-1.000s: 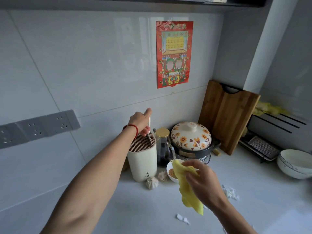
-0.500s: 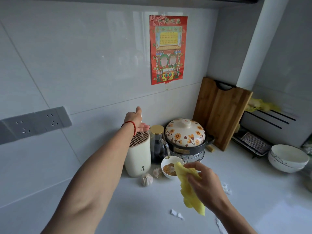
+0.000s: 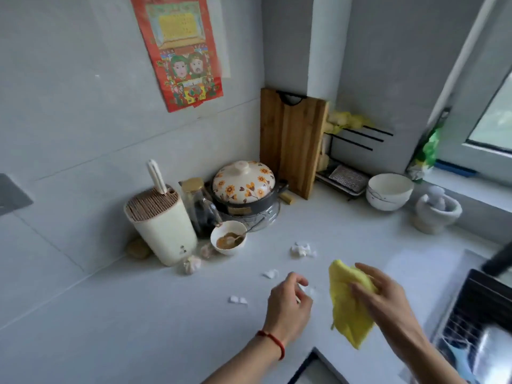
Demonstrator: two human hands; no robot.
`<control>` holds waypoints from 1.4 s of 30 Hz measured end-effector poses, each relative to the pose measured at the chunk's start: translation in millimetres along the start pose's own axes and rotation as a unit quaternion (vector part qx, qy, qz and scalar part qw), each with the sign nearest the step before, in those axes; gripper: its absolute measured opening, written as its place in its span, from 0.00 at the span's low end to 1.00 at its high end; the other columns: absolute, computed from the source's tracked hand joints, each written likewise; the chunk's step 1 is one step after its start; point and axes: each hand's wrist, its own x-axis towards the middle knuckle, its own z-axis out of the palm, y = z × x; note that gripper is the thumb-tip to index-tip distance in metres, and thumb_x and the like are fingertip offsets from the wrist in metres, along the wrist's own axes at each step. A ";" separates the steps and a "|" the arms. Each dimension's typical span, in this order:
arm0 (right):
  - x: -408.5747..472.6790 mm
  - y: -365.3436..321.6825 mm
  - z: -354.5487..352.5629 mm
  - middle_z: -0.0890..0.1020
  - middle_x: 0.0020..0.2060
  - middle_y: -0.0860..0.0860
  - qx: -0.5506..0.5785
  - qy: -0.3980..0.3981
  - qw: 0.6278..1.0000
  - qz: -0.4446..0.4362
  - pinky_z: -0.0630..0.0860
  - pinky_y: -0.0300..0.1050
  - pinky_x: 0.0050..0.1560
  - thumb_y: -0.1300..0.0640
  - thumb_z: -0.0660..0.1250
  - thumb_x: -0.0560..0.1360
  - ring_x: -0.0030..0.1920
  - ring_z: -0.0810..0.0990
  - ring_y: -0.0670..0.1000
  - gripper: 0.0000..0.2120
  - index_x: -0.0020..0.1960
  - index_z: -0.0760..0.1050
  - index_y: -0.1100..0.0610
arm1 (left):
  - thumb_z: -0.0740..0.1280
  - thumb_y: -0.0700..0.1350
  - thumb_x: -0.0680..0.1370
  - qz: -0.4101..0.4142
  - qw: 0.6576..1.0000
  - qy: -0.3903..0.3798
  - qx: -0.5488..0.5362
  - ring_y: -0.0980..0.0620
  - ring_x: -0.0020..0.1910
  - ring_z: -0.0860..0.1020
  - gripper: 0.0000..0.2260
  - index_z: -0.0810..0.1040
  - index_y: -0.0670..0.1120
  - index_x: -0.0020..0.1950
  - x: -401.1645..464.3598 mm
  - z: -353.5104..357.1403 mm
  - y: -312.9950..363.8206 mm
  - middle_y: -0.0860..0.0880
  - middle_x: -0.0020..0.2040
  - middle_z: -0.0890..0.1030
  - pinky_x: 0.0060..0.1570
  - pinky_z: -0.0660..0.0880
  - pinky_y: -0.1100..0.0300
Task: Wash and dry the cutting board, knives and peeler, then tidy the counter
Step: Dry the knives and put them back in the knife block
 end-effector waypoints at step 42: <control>-75.1 220.9 -352.2 0.85 0.54 0.48 0.207 0.292 0.929 0.095 0.82 0.40 0.44 0.62 0.68 0.79 0.51 0.85 0.47 0.17 0.66 0.78 0.50 | 0.54 0.49 0.83 -0.108 0.891 -0.428 0.104 0.52 0.26 0.75 0.15 0.74 0.40 0.52 -57.7 386.9 111.3 0.47 0.35 0.75 0.28 0.74 0.60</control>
